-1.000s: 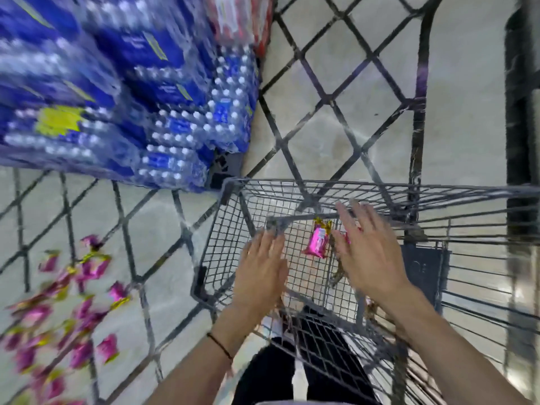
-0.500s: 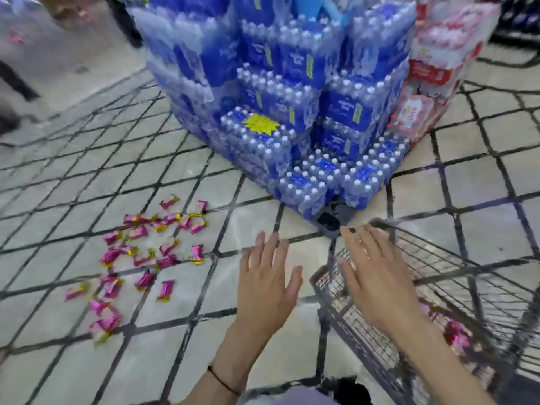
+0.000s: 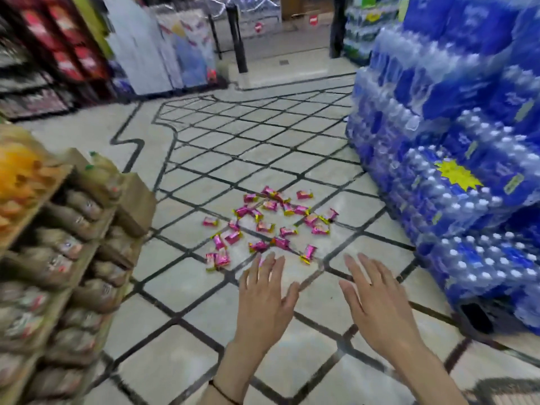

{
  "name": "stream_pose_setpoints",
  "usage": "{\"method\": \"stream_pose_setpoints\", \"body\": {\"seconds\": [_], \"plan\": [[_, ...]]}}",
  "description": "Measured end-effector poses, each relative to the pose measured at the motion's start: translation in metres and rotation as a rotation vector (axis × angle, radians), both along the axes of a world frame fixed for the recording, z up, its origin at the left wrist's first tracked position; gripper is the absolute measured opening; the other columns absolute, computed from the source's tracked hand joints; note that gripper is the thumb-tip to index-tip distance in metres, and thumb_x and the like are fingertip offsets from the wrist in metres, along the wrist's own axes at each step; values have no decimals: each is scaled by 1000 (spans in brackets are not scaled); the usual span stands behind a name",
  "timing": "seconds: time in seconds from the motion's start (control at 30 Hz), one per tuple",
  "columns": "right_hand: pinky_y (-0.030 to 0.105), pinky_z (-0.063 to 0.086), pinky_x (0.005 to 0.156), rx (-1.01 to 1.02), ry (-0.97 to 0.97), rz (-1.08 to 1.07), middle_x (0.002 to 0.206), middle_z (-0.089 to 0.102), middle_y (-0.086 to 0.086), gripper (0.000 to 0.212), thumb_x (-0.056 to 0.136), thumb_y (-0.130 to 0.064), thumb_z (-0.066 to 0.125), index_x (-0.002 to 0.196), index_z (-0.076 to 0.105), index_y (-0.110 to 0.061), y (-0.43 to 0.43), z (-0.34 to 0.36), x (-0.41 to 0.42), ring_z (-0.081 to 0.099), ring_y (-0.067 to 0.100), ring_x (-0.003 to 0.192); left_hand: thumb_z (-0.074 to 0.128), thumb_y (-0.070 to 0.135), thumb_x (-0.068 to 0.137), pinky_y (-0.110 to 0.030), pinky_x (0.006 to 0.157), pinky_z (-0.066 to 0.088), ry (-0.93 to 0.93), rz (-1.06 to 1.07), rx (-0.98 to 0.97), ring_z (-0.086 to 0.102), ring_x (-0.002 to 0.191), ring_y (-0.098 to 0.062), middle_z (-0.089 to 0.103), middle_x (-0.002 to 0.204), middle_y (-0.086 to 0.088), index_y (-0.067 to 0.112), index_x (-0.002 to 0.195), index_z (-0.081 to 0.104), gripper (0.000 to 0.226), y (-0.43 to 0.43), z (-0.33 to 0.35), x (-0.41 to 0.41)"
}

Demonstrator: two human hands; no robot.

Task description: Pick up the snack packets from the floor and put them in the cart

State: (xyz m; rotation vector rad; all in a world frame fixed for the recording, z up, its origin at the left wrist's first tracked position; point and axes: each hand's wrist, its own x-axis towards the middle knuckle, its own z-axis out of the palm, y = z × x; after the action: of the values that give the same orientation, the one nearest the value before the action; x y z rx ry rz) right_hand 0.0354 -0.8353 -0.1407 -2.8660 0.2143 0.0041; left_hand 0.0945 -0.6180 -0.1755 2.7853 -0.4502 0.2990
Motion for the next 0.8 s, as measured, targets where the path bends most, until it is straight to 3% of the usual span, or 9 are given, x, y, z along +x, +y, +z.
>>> {"method": "stream_pose_setpoints", "body": {"seconds": [0.13, 0.37, 0.53, 0.63, 0.7, 0.8], "plan": [[51, 50, 96, -11, 43, 92, 152, 48, 4, 56, 103, -52, 25, 149, 44, -27, 30, -3, 53, 46, 33, 136, 38, 55, 99, -50, 110, 40, 51, 150, -21, 40, 144, -28, 51, 151, 0, 26, 141, 53, 53, 37, -2, 31], [52, 43, 106, -6, 83, 252, 162, 30, -2, 63, 100, -58, 8, 156, 26, -34, 63, -29, 172, 28, 31, 148, 14, 62, 97, -44, 115, 34, 191, 362, -20, 31, 147, -20, 39, 159, 4, 30, 151, 40, 69, 78, -16, 122], [49, 39, 111, 17, 147, 318, 166, 19, -2, 54, 106, -51, 20, 158, 15, -36, 74, -32, 261, 21, 29, 150, 29, 55, 102, -45, 112, 38, 237, 429, -18, 34, 145, -21, 44, 155, 4, 28, 150, 44, 57, 91, -18, 194], [46, 46, 104, -11, 152, 379, 165, 21, -2, 54, 106, -50, 23, 158, 17, -34, 86, -35, 310, 27, 29, 146, 41, 46, 104, -44, 109, 39, 240, 450, -22, 38, 141, -23, 47, 152, 2, 24, 146, 48, 49, 97, -18, 233], [45, 50, 96, -24, 169, 408, 162, 27, -2, 53, 106, -49, 26, 156, 23, -33, 95, -36, 338, 33, 29, 142, 40, 47, 103, -44, 109, 39, 252, 461, -37, 37, 141, -22, 47, 152, 3, 25, 146, 47, 49, 103, -20, 256], [47, 48, 100, -1, 193, 396, 163, 26, -3, 55, 106, -49, 26, 158, 19, -32, 111, -45, 376, 32, 29, 144, 28, 58, 99, -44, 109, 41, 266, 456, -44, 37, 141, -20, 45, 152, 5, 27, 147, 45, 59, 116, -28, 290]]}}
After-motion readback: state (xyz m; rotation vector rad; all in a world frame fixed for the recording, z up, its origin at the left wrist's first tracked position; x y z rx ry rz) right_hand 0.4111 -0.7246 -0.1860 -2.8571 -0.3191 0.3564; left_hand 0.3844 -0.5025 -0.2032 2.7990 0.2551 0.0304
